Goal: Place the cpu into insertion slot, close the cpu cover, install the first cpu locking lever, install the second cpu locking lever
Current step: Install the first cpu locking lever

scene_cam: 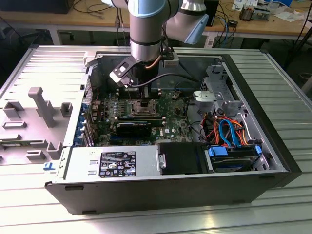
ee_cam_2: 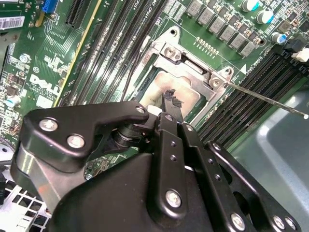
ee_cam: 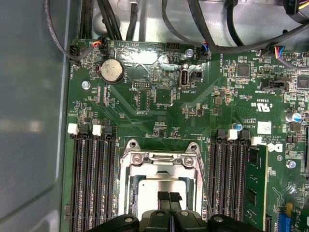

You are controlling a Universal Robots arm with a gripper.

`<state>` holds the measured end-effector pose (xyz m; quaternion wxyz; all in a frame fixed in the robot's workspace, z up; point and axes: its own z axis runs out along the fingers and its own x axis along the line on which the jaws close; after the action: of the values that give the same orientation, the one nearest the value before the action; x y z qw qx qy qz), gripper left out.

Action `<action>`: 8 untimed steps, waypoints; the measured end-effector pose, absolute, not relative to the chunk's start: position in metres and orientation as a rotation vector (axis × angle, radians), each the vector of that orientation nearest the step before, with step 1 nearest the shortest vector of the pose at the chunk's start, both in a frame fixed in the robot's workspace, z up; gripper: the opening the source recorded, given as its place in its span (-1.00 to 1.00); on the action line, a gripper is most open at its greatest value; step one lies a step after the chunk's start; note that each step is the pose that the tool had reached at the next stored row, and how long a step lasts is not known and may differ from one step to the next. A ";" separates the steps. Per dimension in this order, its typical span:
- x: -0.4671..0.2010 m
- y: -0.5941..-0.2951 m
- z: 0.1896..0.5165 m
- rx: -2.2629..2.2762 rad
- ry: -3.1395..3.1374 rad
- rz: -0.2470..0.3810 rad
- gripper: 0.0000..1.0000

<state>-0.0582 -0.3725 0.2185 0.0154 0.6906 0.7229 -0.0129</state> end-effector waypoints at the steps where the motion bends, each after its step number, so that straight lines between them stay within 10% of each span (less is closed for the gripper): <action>1: -0.058 -0.373 0.224 2.149 2.249 -0.040 -0.79; 8: -0.058 -0.373 0.270 2.148 2.249 -0.041 -0.79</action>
<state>-0.0582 -0.3725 0.2696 0.0157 0.6906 0.7230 -0.0131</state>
